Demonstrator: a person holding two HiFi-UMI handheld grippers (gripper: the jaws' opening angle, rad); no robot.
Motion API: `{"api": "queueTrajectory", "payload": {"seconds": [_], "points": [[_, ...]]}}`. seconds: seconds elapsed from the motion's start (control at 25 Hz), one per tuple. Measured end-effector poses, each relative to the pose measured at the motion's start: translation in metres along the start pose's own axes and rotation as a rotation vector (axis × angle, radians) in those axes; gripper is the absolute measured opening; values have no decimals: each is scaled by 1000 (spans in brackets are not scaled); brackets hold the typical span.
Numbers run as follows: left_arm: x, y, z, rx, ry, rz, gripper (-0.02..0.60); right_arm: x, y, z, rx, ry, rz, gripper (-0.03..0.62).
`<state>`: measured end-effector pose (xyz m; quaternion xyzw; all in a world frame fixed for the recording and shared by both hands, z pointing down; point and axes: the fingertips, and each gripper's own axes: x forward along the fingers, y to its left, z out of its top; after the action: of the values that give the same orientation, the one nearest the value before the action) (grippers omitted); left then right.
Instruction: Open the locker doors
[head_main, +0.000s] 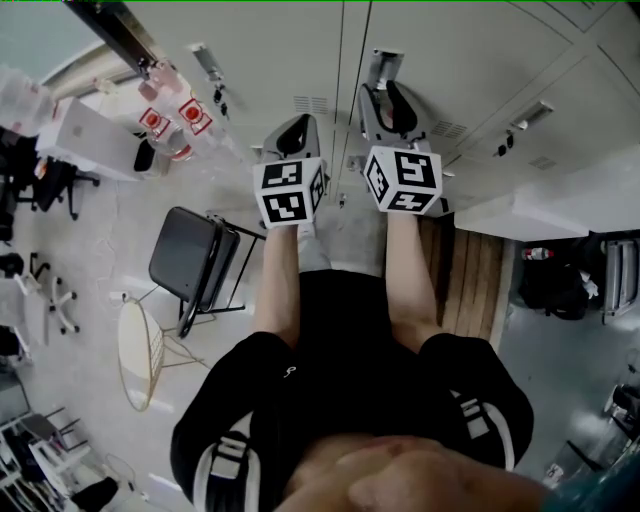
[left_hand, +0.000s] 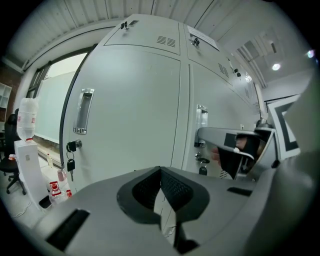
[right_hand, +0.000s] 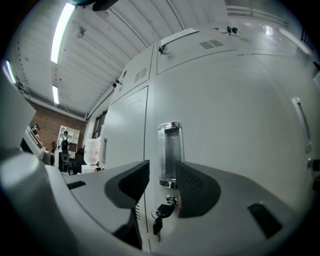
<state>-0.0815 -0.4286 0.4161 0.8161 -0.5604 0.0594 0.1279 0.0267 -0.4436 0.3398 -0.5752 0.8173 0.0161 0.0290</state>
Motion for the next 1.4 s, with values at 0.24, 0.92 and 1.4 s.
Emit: {"api": "queueTrajectory", "payload": {"seconds": [0.24,0.92,1.4], "points": [[15,3,6,2,-1,-16,11,15,7,4,-82,19,0,160],[10,-3,2,3,4,-24,11,5,19,3,-103,32,50,153],[-20,-27,-4,5,2,-23,11,-32,23,8,-96,54,64,115]]}}
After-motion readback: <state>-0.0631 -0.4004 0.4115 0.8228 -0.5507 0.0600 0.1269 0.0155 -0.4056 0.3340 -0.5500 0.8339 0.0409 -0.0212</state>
